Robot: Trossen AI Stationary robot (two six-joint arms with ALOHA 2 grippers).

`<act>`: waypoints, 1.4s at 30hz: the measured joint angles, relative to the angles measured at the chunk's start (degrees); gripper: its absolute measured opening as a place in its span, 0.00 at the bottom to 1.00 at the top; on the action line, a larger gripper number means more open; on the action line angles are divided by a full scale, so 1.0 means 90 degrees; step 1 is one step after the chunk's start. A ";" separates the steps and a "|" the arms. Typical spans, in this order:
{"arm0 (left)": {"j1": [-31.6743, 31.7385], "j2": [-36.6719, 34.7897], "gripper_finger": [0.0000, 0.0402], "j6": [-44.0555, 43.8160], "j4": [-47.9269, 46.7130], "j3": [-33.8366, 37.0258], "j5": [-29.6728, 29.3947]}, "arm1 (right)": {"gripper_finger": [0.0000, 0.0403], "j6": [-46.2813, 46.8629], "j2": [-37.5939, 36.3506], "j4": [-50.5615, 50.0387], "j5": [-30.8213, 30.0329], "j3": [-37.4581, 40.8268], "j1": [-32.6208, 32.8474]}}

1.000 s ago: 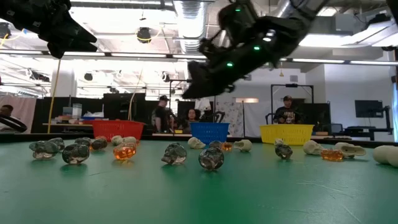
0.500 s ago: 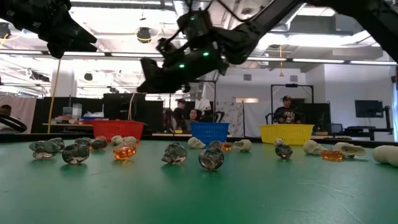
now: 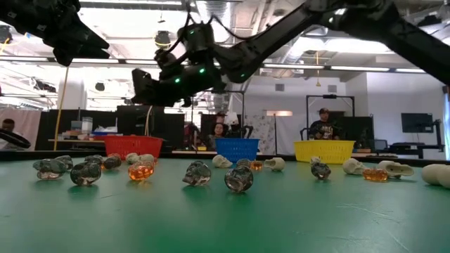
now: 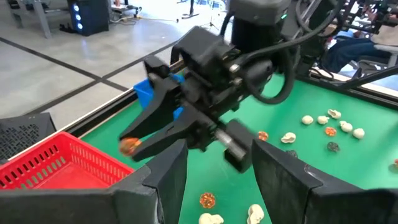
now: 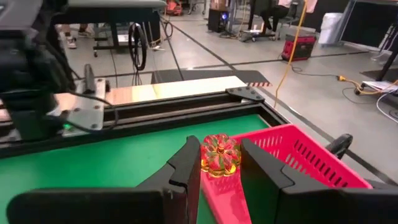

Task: Sort Halloween decoration
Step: Put the orange pumpkin toy into the red bin

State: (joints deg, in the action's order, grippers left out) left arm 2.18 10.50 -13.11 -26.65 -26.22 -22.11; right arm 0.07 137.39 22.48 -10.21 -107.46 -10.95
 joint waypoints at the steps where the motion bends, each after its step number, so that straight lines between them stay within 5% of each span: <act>1: 0.0000 0.0000 0.42 0.0001 0.0000 0.0000 0.0000 | 0.30 0.0008 0.0116 -0.0087 -0.0002 -0.0157 -0.0023; 15: 0.0001 0.0000 0.42 0.0001 -0.0002 0.0000 0.0015 | 0.30 0.1187 0.1337 -0.1039 -0.0013 -0.2023 -0.0311; 42: 0.0001 0.0000 0.42 0.0001 -0.0002 0.0000 0.0000 | 0.39 0.1341 0.1337 -0.1567 -0.0033 -0.2043 -0.0422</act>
State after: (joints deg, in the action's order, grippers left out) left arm 2.20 10.50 -13.10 -26.68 -26.22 -22.11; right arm 12.14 149.42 8.37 -10.50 -125.84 -14.74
